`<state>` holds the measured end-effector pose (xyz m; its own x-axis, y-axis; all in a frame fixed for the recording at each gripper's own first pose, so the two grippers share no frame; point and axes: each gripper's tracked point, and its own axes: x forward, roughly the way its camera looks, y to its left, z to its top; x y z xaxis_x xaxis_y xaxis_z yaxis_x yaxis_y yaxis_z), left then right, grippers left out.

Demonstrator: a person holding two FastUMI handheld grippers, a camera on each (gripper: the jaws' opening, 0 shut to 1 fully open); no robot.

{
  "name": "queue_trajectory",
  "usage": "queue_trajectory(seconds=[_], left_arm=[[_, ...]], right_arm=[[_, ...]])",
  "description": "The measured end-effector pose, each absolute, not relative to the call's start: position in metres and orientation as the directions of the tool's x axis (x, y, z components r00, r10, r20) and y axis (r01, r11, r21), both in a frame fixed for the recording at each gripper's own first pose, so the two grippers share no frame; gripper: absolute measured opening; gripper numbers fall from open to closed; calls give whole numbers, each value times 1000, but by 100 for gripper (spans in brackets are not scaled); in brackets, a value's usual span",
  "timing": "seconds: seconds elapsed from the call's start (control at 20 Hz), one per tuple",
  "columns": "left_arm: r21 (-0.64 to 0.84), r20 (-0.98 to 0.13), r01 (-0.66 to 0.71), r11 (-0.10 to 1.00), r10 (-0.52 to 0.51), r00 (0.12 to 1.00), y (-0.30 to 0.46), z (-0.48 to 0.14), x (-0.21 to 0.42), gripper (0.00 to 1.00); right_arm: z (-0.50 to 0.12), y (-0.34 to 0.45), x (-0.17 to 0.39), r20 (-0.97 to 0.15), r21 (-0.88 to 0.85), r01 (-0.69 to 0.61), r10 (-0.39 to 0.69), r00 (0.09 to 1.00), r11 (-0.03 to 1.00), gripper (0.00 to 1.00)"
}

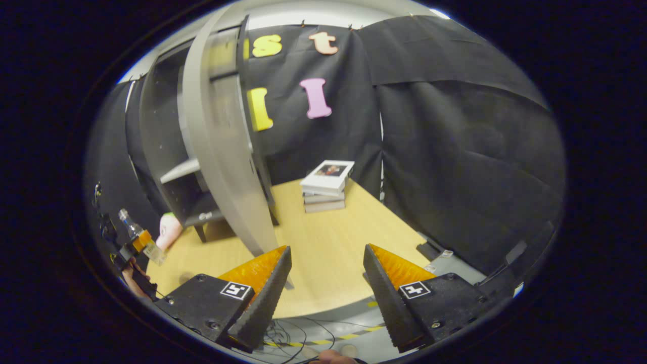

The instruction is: Open the cabinet door with the right hand, grasp the bottle in the cabinet with the left hand and place it on the coaster, then close the cabinet door with the right hand.

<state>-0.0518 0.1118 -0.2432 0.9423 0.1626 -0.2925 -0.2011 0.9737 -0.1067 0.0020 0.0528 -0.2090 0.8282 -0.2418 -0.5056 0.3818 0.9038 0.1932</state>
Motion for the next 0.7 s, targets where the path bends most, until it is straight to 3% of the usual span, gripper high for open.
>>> queue_trajectory(seconds=[0.4,0.55,0.7], left_arm=[[-39,-268,-272,961,252,930,133,-319,-42,75],[52,-203,-331,942,334,920,145,-320,-38,75],[17,-243,-339,941,333,911,139,-335,-39,75]], right_arm=[[-331,78,-51,-681,242,388,-129,720,889,93],[-348,89,-60,-710,275,379,-80,700,883,93],[-354,90,-59,-707,285,366,-63,704,886,93]])
